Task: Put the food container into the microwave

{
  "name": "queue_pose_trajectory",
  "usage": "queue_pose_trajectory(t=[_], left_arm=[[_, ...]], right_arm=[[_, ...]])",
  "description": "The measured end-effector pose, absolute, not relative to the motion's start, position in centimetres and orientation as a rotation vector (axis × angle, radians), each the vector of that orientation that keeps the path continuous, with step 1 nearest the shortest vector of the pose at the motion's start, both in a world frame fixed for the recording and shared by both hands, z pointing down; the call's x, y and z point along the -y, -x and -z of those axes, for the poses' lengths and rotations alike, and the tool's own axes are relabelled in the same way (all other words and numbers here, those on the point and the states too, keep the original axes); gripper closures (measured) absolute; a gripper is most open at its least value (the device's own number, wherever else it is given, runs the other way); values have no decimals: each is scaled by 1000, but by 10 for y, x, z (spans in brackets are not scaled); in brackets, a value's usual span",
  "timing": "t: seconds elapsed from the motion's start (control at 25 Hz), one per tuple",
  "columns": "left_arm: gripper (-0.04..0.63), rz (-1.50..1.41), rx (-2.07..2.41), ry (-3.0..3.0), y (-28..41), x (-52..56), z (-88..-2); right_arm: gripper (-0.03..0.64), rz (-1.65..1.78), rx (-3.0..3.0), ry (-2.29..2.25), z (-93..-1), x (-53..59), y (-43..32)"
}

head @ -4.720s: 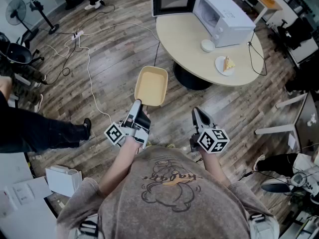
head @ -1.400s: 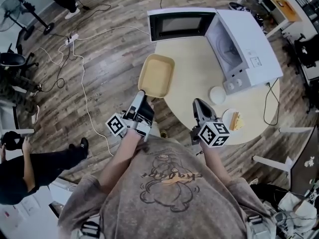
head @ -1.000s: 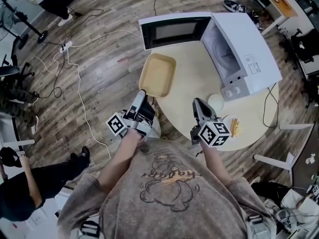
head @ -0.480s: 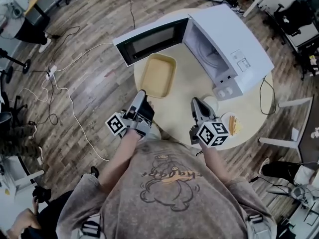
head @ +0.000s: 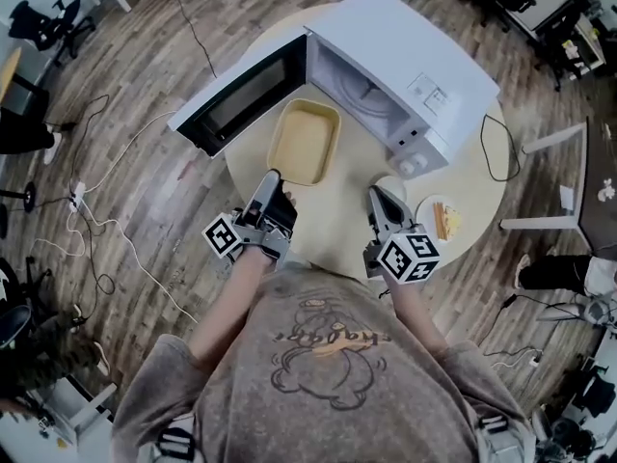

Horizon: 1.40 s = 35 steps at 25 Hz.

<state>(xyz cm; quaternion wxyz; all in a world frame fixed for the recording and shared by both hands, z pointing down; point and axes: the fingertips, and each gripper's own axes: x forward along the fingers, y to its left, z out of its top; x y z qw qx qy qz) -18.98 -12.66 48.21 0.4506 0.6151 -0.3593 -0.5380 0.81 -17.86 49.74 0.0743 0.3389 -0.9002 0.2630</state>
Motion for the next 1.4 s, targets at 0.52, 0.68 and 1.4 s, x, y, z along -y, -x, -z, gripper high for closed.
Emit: queue_pose_trajectory(t=[0.52,0.68,1.4], left_arm=[[376,1185,709,-1535,171,184,-498],[376,1153,680,-1550,168,200,-502],[376,1085,661,-1573,156,276,-551]], right_arm=[[617,-804,2622,-1297,-491,177,-30],[617,-806,2589,-1358,-491,173,-37],[617,-800,2506,-1473,-496,169,-55]])
